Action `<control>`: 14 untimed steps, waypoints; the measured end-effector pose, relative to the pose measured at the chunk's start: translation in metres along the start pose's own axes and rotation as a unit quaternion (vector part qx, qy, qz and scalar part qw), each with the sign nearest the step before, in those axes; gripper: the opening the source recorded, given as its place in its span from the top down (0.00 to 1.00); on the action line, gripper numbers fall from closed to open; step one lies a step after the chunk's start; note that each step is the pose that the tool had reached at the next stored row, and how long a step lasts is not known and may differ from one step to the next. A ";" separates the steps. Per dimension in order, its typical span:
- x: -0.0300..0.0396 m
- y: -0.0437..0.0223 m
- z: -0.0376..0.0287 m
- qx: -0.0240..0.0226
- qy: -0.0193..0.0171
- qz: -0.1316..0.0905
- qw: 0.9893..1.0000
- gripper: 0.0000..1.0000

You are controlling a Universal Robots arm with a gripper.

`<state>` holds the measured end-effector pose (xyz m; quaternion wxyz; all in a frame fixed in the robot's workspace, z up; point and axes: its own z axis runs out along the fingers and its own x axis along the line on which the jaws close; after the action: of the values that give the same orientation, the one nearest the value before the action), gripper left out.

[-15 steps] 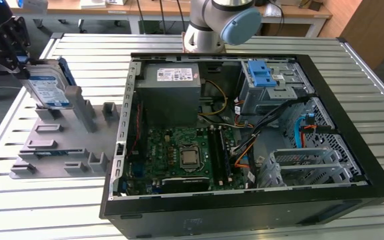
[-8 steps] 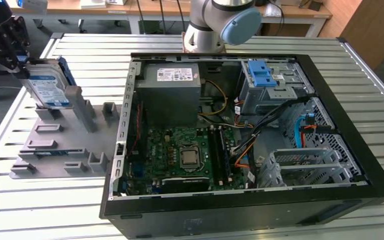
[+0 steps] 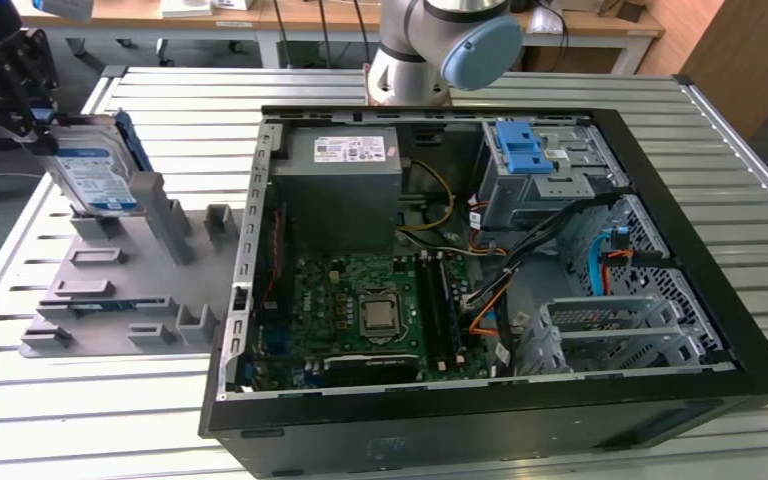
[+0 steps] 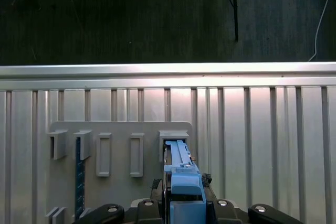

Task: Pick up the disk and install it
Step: 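Pick up the disk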

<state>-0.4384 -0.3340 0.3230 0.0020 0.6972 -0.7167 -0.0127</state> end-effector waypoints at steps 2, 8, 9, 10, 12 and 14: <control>0.0000 0.0000 -0.0007 0.000 0.000 0.000 1.000 0.64; -0.0002 0.0001 -0.0034 0.000 0.000 0.000 1.000 0.64; -0.0002 0.0001 -0.0036 0.000 0.000 0.000 1.000 0.64; -0.0002 0.0001 -0.0038 0.000 0.000 0.000 1.000 0.64; -0.0002 0.0001 -0.0046 0.000 0.000 0.000 1.000 0.64; -0.0002 0.0001 -0.0053 0.000 0.000 0.000 1.000 0.64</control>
<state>-0.4383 -0.3339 0.3283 0.0020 0.6972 -0.7167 -0.0127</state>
